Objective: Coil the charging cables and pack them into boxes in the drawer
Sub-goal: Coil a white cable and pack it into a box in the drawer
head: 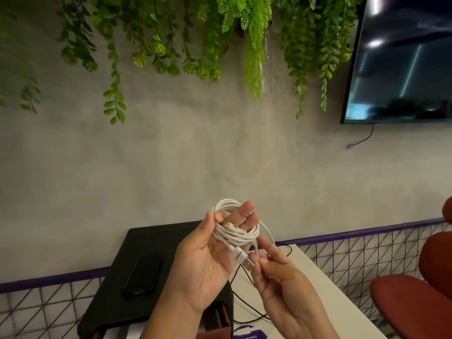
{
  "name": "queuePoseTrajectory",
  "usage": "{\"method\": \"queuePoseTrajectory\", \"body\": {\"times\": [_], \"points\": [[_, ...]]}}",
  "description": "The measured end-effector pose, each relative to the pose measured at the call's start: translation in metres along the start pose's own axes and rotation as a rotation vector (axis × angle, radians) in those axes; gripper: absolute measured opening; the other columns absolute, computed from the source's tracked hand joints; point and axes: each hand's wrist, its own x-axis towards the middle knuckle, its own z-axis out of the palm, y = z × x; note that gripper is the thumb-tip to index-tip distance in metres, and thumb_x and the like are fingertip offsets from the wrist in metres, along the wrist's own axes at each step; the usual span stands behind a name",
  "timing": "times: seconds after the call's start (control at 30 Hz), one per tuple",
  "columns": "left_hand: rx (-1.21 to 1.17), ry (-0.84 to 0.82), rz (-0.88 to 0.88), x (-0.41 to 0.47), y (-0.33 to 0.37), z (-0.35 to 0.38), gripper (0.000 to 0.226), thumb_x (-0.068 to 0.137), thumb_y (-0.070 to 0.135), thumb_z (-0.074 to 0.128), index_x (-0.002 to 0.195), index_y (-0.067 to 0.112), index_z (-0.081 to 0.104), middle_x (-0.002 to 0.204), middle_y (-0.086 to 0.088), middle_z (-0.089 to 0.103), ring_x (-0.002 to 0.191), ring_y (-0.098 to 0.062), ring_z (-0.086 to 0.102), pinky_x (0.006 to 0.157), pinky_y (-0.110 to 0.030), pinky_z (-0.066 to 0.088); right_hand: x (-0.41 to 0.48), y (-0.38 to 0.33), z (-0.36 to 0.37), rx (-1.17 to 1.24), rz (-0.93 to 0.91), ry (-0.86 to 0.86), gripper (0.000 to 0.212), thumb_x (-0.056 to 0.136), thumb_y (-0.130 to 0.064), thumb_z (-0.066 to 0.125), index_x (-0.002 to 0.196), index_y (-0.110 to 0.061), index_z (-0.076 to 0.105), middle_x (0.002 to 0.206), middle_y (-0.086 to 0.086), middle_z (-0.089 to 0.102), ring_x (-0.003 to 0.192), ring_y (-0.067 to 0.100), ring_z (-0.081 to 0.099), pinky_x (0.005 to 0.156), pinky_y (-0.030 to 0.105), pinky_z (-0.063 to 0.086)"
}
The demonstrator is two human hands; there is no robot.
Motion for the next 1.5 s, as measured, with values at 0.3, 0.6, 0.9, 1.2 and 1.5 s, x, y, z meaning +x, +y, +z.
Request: {"method": "queuePoseTrajectory", "body": {"times": [0.3, 0.6, 0.9, 1.2, 1.5], "points": [[0.571, 0.179, 0.181, 0.005, -0.009, 0.006, 0.030, 0.085, 0.032, 0.039, 0.088, 0.006, 0.054, 0.068, -0.007, 0.063, 0.070, -0.019, 0.063, 0.068, -0.032, 0.051, -0.004, 0.003, 0.001, -0.305, -0.127, -0.057, 0.031, 0.086, 0.017, 0.043, 0.099, -0.003, 0.063, 0.073, 0.013, 0.063, 0.056, 0.014, 0.063, 0.050, 0.020, 0.053], [0.837, 0.176, 0.168, 0.010, -0.005, 0.007, 0.034, 0.086, 0.039, 0.044, 0.086, 0.011, 0.062, 0.072, -0.004, 0.060, 0.074, -0.018, 0.058, 0.082, -0.039, 0.047, -0.010, -0.032, 0.026, -1.407, -0.823, -0.168, 0.026, 0.068, -0.057, 0.059, 0.092, -0.049, 0.051, 0.096, -0.023, 0.052, 0.085, 0.000, 0.053, 0.068, 0.015, 0.045], [0.659, 0.083, 0.022, 0.006, 0.005, 0.013, 0.032, 0.080, 0.030, 0.045, 0.091, 0.004, 0.060, 0.053, -0.005, 0.050, 0.052, -0.015, 0.053, 0.057, -0.024, 0.048, 0.003, -0.059, 0.060, -1.555, -0.899, -0.442, 0.028, 0.086, -0.008, 0.060, 0.072, -0.031, 0.053, 0.059, -0.011, 0.058, 0.059, 0.001, 0.053, 0.056, 0.012, 0.040], [0.529, 0.086, -0.090, -0.005, 0.006, 0.010, 0.030, 0.086, 0.028, 0.048, 0.065, 0.007, 0.054, 0.045, 0.000, 0.029, 0.037, -0.011, 0.034, 0.040, -0.017, 0.035, 0.037, -0.084, 0.066, -0.871, -0.935, -0.318, 0.019, 0.088, -0.005, 0.057, 0.073, -0.016, 0.053, 0.053, -0.011, 0.057, 0.054, 0.001, 0.049, 0.056, 0.012, 0.042], [0.376, 0.193, 0.006, 0.002, 0.012, 0.003, 0.040, 0.078, 0.041, 0.064, 0.057, 0.013, 0.045, 0.041, 0.005, 0.026, 0.033, -0.006, 0.026, 0.042, -0.018, 0.026, 0.043, -0.055, 0.022, -1.342, -0.684, -0.117, 0.021, 0.081, -0.012, 0.069, 0.065, -0.022, 0.061, 0.061, 0.000, 0.056, 0.055, 0.004, 0.044, 0.055, 0.015, 0.040]]}}
